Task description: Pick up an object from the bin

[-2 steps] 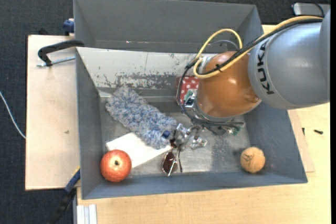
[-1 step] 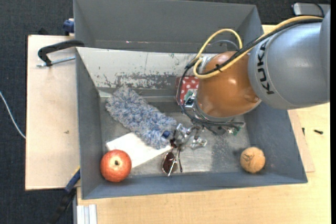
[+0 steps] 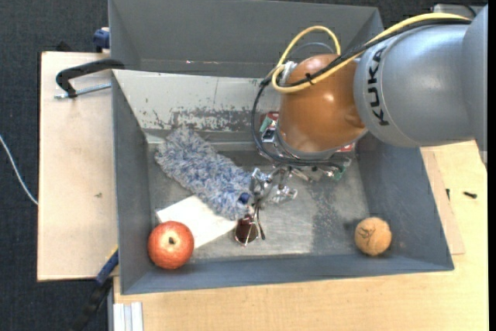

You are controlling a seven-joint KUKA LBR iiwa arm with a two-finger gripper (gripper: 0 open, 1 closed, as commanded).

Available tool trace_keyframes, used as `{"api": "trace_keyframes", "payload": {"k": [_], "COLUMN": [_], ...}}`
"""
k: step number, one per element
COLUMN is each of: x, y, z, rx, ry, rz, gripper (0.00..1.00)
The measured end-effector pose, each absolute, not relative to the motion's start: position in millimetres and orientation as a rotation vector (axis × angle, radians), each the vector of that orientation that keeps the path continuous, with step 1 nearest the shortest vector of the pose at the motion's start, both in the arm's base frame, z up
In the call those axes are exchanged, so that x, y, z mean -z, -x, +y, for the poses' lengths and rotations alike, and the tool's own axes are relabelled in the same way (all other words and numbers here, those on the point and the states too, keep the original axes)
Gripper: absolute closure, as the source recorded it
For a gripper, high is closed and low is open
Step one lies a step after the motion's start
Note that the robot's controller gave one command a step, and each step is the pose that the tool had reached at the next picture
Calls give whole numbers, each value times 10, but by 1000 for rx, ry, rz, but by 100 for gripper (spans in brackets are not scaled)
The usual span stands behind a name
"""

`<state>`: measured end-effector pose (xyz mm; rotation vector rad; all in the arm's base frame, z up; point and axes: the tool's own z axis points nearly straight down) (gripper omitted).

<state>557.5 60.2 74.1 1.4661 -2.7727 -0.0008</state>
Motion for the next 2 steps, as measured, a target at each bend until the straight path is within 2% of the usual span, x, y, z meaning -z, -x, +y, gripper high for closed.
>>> {"api": "trace_keyframes", "payload": {"k": [1,2], "x": [-764,-764], "y": [-5492,-5493], "z": [1288,1287], "rx": [-22,-21], "ry": [-2133,-2133], "rz": [-2310,-2311], "gripper": [100,100]}}
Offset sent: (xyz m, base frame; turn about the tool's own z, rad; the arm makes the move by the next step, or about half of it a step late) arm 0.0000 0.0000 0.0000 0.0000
